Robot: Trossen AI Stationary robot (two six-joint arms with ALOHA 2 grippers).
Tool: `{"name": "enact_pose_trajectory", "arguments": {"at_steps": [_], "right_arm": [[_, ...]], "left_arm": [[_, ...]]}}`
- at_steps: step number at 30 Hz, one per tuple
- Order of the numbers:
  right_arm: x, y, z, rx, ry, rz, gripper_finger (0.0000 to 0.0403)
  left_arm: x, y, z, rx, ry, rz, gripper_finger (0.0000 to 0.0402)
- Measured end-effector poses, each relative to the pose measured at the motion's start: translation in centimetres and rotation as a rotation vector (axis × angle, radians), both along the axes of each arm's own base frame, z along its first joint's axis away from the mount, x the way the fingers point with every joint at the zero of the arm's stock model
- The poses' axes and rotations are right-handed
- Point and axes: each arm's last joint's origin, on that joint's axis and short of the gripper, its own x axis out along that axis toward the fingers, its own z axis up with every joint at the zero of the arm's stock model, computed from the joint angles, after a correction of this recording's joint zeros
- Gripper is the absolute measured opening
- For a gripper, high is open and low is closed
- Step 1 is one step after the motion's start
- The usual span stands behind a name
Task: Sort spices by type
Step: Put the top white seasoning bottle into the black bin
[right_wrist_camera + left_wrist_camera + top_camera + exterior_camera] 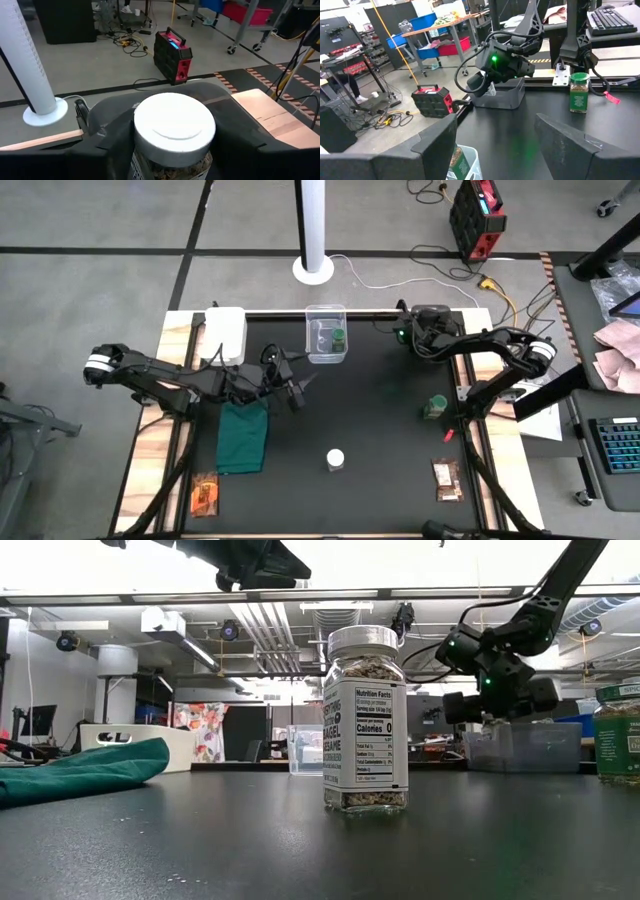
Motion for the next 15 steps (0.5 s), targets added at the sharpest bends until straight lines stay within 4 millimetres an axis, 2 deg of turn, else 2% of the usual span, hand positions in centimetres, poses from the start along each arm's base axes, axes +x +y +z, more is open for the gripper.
{"name": "enact_pose_trajectory", "arguments": {"at_steps": [4,11,15], "right_arm": [[-0.04,0.02,-0.03,-0.001,0.002,-0.002,0.0248],[-0.08,0.06,0.12,0.011,0.029,0.013,0.0217],[-0.12,0.1,0.44,0.018,0.054,0.027,0.0213]], "left_arm": [[0.0,0.0,-0.01,-0.007,-0.003,0.001,0.0249],[0.0,-0.04,-0.01,-0.008,-0.003,-0.001,0.0249],[0.0,-0.06,-0.01,-0.008,-0.003,-0.001,0.0249]]}}
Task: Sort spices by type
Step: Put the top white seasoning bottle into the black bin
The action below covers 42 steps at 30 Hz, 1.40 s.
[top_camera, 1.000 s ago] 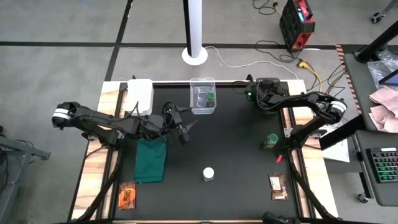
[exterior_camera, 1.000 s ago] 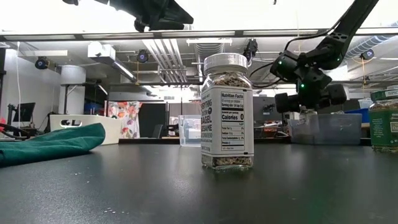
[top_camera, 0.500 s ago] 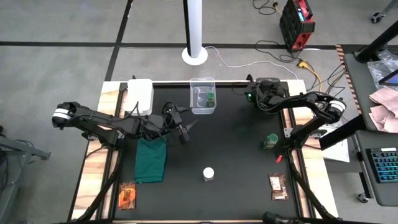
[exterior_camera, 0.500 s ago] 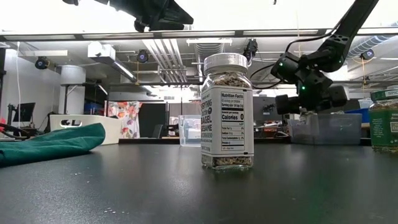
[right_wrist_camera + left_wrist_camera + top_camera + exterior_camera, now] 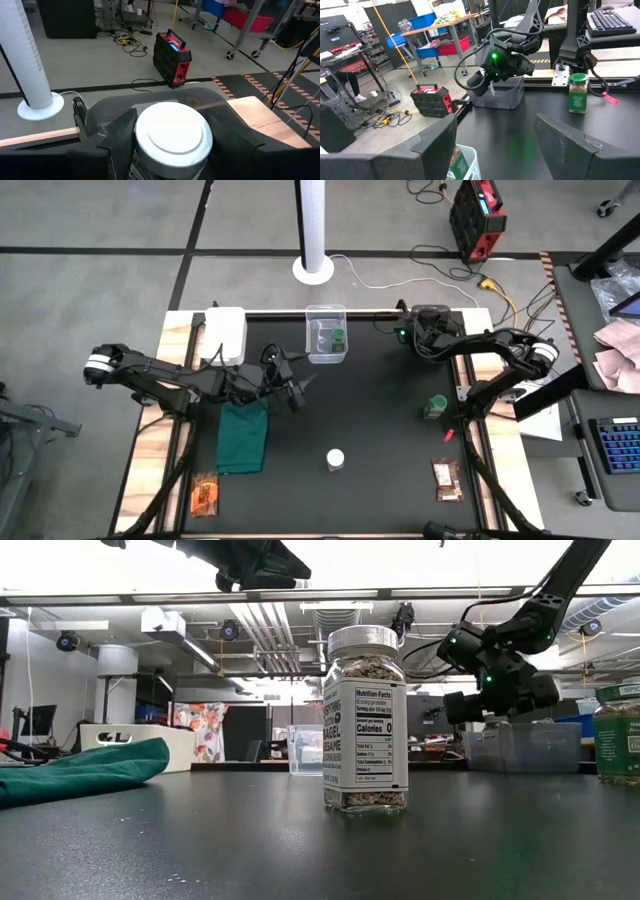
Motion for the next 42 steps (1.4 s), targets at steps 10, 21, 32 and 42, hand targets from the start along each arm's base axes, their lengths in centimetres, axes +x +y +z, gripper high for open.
{"name": "enact_pose_trajectory", "arguments": {"at_steps": [10,21,32,42], "right_arm": [[-0.2,0.1,0.9,-0.012,-0.004,0.011,0.0264],[0.2,1.3,6.2,0.075,-0.143,0.387,0.0248],[-1.3,-0.5,8.7,0.542,-0.16,0.421,0.0022],[0.3,-2.3,7.3,0.695,-0.06,0.356,0.0009]], "left_arm": [[0.0,0.0,0.0,0.0,0.0,0.0,0.0249],[0.0,0.0,-0.1,0.001,0.006,-0.001,0.0249],[0.0,0.0,-0.1,0.001,0.006,-0.002,0.0249],[0.0,0.0,-0.2,0.003,0.026,-0.002,0.0249]]}}
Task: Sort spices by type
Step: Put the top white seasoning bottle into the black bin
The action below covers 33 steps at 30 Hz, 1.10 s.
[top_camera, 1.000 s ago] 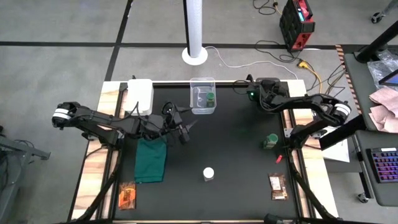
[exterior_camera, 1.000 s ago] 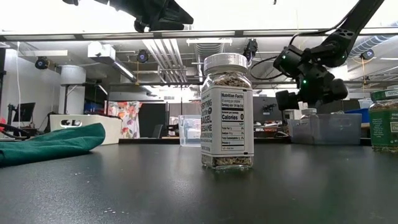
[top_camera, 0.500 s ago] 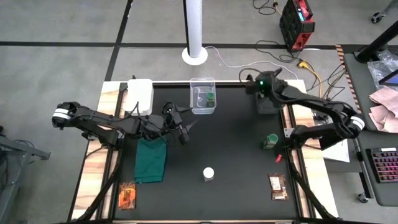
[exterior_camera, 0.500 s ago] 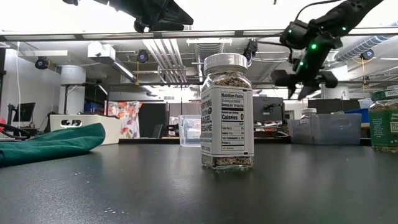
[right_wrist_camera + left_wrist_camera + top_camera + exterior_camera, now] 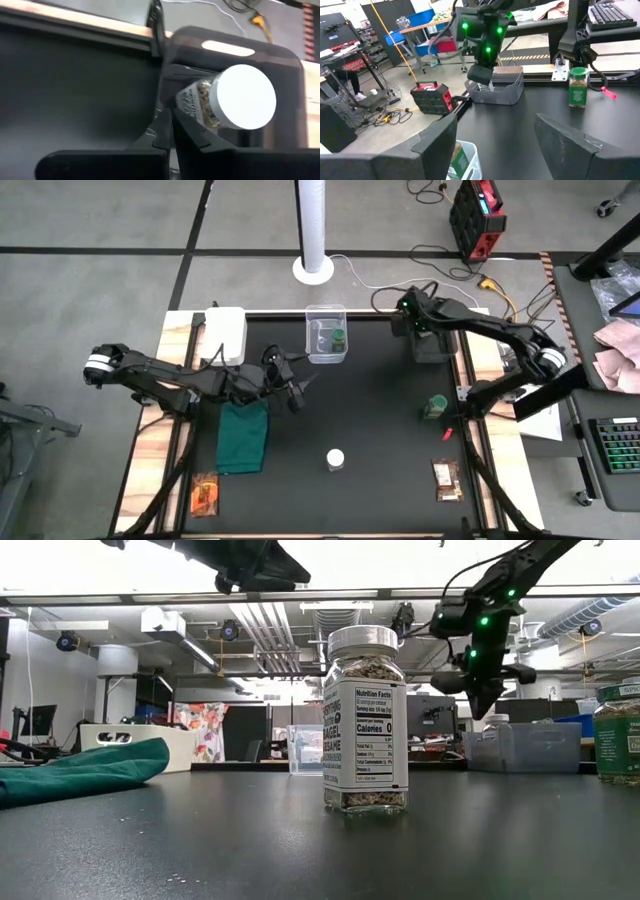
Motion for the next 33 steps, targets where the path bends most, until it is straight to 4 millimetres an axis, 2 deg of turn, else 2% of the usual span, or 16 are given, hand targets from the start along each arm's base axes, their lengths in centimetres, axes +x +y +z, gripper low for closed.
{"name": "enact_pose_trajectory", "arguments": {"at_steps": [7,20,33], "right_arm": [[-0.2,-0.2,-1.4,0.019,0.134,-0.051,0.0009],[-0.9,0.2,-0.8,-0.03,0.257,-0.077,0.0009],[-1.5,-0.5,-0.7,-0.077,0.339,-0.078,0.0009]], "left_arm": [[0.0,0.0,0.0,-0.006,0.002,0.001,0.0249],[0.0,0.0,0.0,-0.013,-0.004,0.003,0.0249],[0.0,0.0,0.0,-0.016,-0.005,0.003,0.0249]]}}
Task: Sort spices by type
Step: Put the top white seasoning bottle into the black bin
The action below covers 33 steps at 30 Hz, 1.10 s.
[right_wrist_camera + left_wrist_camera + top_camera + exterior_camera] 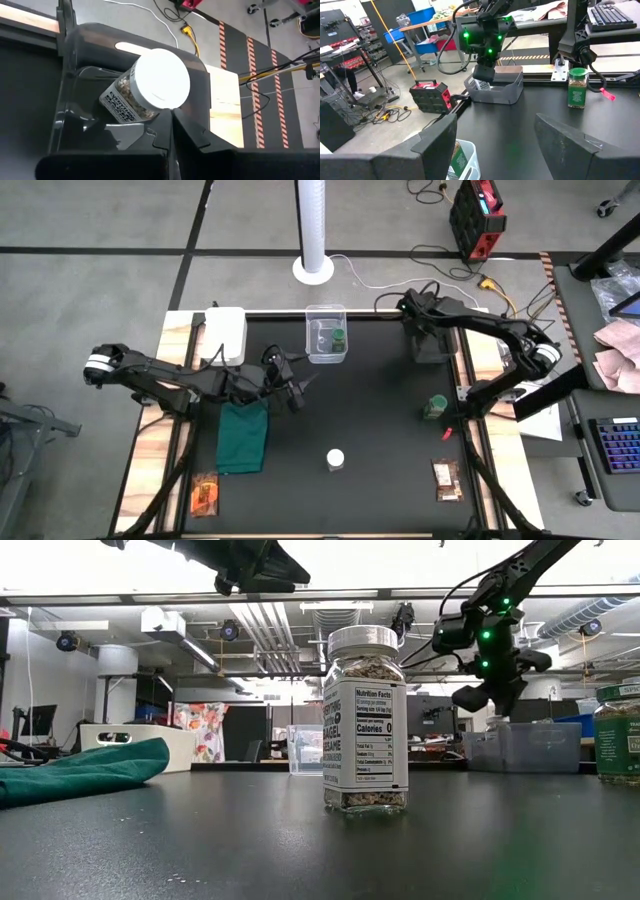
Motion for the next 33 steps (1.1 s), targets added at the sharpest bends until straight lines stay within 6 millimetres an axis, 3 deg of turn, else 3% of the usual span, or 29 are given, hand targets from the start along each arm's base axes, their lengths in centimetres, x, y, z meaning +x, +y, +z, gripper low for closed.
{"name": "enact_pose_trajectory", "arguments": {"at_steps": [16,22,33], "right_arm": [[0.2,-0.7,1.0,-0.1,-0.033,-0.071,0.0009],[0.3,-2.0,1.7,-0.144,-0.104,-0.05,0.0009],[0.6,-3.0,-0.3,-0.08,-0.085,-0.047,0.0009]], "left_arm": [[0.0,0.0,-0.1,-0.006,0.003,0.001,0.0249],[0.0,0.0,-0.1,-0.006,0.003,0.001,0.0249],[0.0,0.0,-0.1,-0.006,0.002,0.001,0.0249]]}}
